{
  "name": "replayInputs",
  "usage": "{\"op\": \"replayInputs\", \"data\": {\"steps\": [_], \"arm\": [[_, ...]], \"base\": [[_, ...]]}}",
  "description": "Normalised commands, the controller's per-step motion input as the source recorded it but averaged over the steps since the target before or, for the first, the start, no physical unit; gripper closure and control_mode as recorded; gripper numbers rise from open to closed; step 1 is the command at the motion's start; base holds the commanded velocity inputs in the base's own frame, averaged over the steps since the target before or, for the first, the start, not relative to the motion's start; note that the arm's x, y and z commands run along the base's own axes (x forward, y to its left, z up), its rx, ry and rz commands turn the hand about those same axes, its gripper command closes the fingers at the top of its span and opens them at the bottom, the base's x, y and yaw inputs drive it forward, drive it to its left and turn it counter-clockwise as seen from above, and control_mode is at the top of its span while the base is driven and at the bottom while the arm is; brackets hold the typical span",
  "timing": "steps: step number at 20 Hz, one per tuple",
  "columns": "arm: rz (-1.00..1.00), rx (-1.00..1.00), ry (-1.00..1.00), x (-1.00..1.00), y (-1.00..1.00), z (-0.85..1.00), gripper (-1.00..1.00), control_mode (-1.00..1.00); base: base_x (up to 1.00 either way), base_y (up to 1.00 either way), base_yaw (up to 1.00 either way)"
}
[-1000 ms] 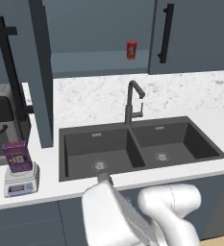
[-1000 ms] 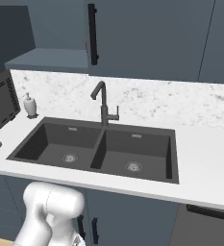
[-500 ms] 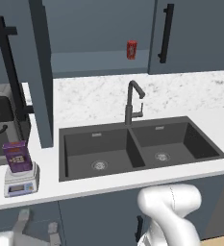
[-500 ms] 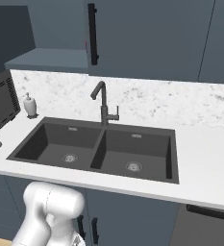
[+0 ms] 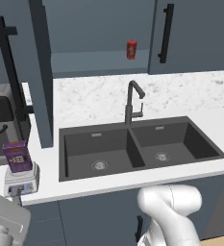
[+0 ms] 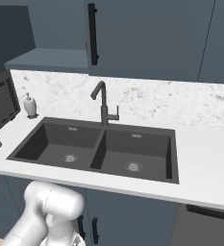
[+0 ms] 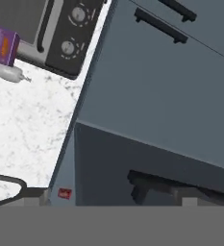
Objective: Pick the cereal and place it on the digital scale for weighing, and close the cabinet.
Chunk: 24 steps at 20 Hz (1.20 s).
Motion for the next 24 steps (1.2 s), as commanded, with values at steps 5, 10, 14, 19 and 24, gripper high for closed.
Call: {"op": "replayInputs", "data": {"steps": [5,10,14,19,24], "arm": [[-0.06,0.13,-0.16,1.0,0.45,-0.74,-1.0,-1.0],[-0.06,0.17,-0.35,0.86,0.08,-0.8,-1.0,-1.0],[-0.27,0.0,-0.32,0.03,0.19,0.22,-1.0,-1.0],[-0.33,0.01,0.02,0.06,0.03,0.46,-1.0,-1.0],[-0.19,0.0,0.23,0.24,-0.05,0.62,-1.0,-1.0]], "base": [[0.0,0.0,0.0],[0.0,0.0,0.0],[0.0,0.0,0.0],[0.0,0.0,0.0],[0.0,0.0,0.0]]}}
